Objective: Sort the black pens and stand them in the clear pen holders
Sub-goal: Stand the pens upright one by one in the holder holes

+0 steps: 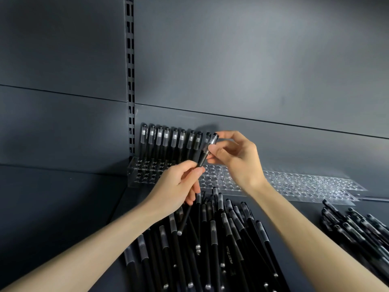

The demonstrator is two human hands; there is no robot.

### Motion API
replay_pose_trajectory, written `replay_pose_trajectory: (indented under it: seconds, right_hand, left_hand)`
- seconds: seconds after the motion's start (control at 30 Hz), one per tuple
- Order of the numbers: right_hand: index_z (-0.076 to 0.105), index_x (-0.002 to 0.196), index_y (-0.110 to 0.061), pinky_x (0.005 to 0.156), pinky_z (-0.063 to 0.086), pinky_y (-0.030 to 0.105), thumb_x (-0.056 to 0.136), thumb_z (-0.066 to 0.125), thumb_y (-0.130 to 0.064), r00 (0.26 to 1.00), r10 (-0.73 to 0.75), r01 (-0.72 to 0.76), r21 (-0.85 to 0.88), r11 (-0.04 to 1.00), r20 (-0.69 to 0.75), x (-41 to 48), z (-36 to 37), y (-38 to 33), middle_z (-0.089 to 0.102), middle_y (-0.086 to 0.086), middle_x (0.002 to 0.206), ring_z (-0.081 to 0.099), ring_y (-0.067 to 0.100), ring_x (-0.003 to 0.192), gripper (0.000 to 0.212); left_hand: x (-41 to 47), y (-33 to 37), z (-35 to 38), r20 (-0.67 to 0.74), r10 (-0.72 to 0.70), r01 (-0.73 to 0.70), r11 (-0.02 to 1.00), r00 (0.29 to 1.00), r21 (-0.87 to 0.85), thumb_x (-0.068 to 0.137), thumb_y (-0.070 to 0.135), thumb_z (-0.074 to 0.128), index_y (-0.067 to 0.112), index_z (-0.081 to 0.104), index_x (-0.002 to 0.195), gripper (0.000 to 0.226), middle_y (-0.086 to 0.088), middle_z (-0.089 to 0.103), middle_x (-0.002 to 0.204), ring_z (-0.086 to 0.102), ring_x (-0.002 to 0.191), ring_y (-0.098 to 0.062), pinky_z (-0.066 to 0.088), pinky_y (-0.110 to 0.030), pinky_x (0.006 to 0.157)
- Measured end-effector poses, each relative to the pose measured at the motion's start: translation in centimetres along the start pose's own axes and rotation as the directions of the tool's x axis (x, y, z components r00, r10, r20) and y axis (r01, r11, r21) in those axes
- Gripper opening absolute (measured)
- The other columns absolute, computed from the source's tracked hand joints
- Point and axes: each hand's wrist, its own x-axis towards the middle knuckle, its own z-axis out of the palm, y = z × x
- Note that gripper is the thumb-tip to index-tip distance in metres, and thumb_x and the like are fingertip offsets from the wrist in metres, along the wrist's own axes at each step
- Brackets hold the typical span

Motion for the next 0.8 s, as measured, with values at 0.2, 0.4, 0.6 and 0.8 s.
replay_pose_trajectory:
  seconds: [0.2,0.4,0.6,0.8]
  right_hand:
    - [0.051,0.095,-0.033,0.08,0.056,0.043,0.087,0.065,-0.005,0.964,-0.195,0.138,-0.291,0.947,-0.179,1.6,-1.7,-0.4,0.069,-0.004,0.073,0.068,0.018,0.071,0.032]
    - [0.051,0.097,-0.034,0.08,0.054,0.045,0.088,0.064,-0.01,0.939,-0.301,0.207,-0.421,0.883,-0.169,2.8,-1.7,0.0,0.07,-0.005,0.078,0.068,0.02,0.076,0.028]
    - [0.056,0.108,-0.017,0.078,0.051,0.027,0.09,0.063,-0.011,0.947,-0.309,0.226,-0.506,0.832,-0.085,2.8,-1.2,1.5,0.068,-0.009,0.074,0.065,0.014,0.074,0.021]
    - [0.059,0.108,-0.012,0.078,0.054,0.025,0.087,0.064,-0.003,0.974,-0.224,0.177,-0.521,0.835,-0.028,2.8,-1.1,2.8,0.064,-0.009,0.077,0.066,0.012,0.078,0.024]
  left_hand:
    - [0.4,-2.1,-0.7,-0.049,0.248,-0.158,0.747,0.968,0.646,0.093,0.047,0.03,0.019,0.066,0.114,0.05,0.011,0.056,0.107,0.047,0.103,-0.007,0.027,-0.023,0.093]
    - [0.1,-3.0,-0.6,0.088,0.136,-0.151,0.577,0.987,0.803,0.083,0.058,0.004,0.028,0.048,0.137,0.076,0.011,0.044,0.132,0.034,0.124,-0.012,0.017,-0.033,0.108]
    - [0.0,-3.1,-0.6,0.095,0.143,-0.16,0.565,0.985,0.809,0.084,0.057,0.003,0.028,0.047,0.137,0.075,0.01,0.043,0.133,0.033,0.123,-0.013,0.018,-0.035,0.109]
    - [0.1,-2.9,-0.6,0.095,0.121,-0.147,0.564,0.988,0.812,0.082,0.058,0.0,0.029,0.047,0.138,0.078,0.01,0.041,0.134,0.032,0.124,-0.014,0.016,-0.035,0.109]
